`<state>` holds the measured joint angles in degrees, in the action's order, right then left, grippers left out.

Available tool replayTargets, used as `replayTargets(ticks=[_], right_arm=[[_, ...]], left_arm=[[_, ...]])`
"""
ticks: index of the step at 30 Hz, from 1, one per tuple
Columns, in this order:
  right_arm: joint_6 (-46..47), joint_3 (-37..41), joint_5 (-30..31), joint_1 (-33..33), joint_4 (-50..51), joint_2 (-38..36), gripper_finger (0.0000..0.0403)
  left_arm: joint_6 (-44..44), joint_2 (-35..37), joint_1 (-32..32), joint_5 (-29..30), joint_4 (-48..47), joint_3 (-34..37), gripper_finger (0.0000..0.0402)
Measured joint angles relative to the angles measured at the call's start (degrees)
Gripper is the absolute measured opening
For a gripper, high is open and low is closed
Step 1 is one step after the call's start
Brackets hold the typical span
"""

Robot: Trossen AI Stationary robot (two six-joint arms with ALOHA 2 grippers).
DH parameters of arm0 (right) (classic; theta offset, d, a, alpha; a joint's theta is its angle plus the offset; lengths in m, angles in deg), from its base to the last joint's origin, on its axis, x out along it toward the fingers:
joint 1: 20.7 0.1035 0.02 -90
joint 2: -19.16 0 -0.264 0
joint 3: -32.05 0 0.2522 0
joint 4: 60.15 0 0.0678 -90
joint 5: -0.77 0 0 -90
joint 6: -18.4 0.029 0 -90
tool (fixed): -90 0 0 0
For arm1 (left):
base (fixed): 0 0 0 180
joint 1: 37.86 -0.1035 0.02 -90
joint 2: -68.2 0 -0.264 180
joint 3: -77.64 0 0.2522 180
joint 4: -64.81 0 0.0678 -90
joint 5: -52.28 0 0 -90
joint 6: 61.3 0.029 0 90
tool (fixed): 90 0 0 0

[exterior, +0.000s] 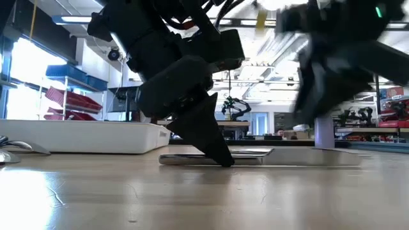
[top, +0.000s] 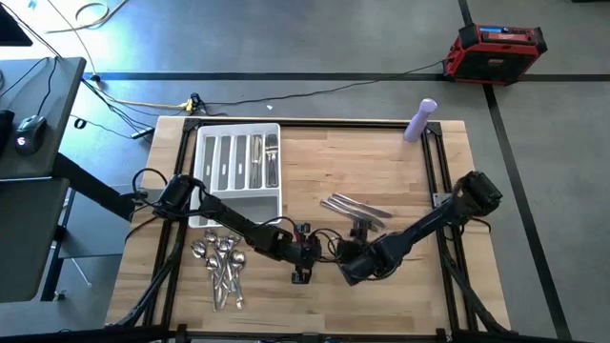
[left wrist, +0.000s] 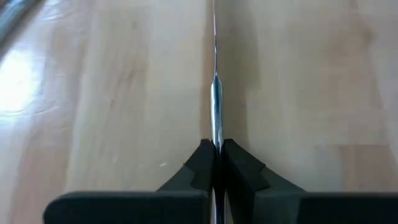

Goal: Sort silverware
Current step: Put the knife in the silverware tray

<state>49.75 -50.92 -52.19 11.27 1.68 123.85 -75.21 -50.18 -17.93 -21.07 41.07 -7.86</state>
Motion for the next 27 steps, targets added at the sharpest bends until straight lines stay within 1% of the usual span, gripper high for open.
replayTargets(ticks=[2,4,6,9,11,13,15,17,19,21,24,27], right_arm=[[3.51,-4.10,12.96,3.28,8.28,0.01,0.0198],[9.32,-7.83,23.22,7.50,16.37,-0.01,0.0195],[16.41,-10.11,30.13,11.70,23.82,-0.10,0.0189],[26.95,-10.74,36.10,16.45,30.87,-0.12,0.0177],[32.50,-10.26,37.60,18.60,34.14,-0.14,0.0170],[35.88,-8.98,37.37,19.77,36.08,-0.14,0.0164],[37.84,-7.63,36.34,19.87,36.57,-0.14,0.0158],[38.88,-6.52,35.28,19.45,37.28,-0.14,0.0154],[39.39,-5.64,34.90,18.88,37.28,-0.14,0.0151],[39.32,-5.42,34.43,18.25,37.29,-0.14,0.0150],[39.30,-5.42,34.41,17.43,37.21,-0.19,0.0149],[39.26,-5.44,34.35,17.00,37.25,-0.21,0.0149]], left_arm=[[-0.95,1.20,-0.05,2.73,-1.62,0.24,0.0002],[-2.18,3.00,0.07,5.91,-2.51,0.23,0.0001],[-3.84,5.53,0.63,10.08,-4.97,0.15,0.0001],[-6.88,9.64,2.13,17.65,-8.55,0.12,0.0001],[-9.40,13.60,3.32,24.48,-11.21,0.12,0.0000],[-13.16,18.05,4.72,33.67,-16.18,-0.08,0.0000],[-19.21,21.86,5.44,42.86,-23.75,0.36,0.0000],[-27.84,25.71,4.91,48.61,-30.60,2.79,0.0000],[-37.45,29.55,3.27,51.94,-35.08,6.81,0.0000],[-45.28,32.72,1.09,54.70,-35.26,12.23,0.0000],[-51.75,34.92,-2.45,57.19,-31.91,20.65,0.0000],[-54.47,35.74,-6.39,57.45,-24.49,27.81,0.0000]])
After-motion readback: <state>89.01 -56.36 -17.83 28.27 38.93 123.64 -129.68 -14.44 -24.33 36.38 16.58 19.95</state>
